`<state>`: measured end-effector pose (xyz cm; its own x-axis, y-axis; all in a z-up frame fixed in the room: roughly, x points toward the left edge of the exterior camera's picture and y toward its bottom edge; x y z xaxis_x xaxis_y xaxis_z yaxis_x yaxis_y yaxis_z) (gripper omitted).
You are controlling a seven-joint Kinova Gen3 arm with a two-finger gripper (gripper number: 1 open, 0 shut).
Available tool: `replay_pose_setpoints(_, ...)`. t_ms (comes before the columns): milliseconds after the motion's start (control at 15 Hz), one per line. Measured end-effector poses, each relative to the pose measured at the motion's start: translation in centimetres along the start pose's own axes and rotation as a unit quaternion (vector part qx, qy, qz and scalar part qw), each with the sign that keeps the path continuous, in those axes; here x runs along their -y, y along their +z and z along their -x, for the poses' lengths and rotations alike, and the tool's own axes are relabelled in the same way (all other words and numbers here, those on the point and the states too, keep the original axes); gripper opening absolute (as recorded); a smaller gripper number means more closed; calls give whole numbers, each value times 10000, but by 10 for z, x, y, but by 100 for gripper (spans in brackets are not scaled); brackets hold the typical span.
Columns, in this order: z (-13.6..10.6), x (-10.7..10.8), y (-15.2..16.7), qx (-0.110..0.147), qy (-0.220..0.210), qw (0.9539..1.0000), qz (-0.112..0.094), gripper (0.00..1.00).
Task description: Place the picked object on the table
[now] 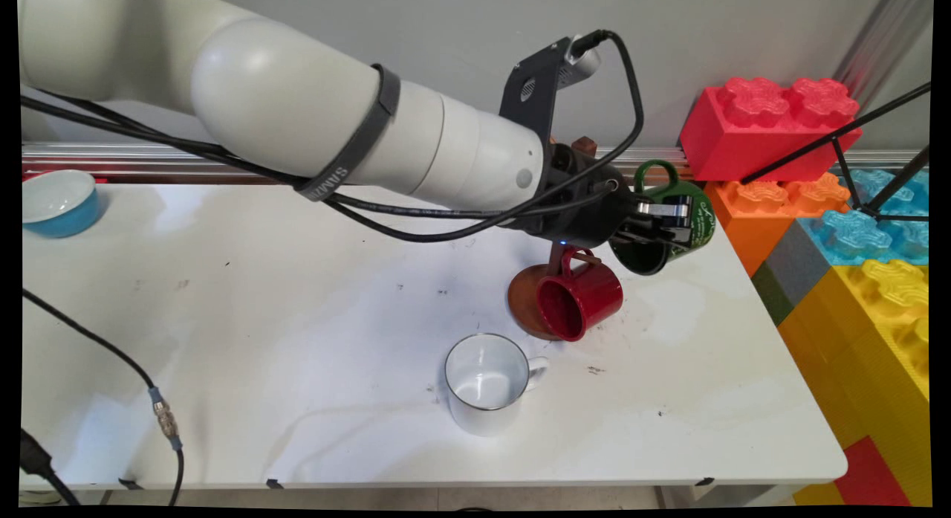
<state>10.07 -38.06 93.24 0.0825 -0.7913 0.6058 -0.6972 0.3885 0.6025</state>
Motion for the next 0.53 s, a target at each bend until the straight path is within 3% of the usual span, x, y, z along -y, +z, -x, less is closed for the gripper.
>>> replay_pose_setpoints(533,-4,0,-26,216,222,9995,16,0)
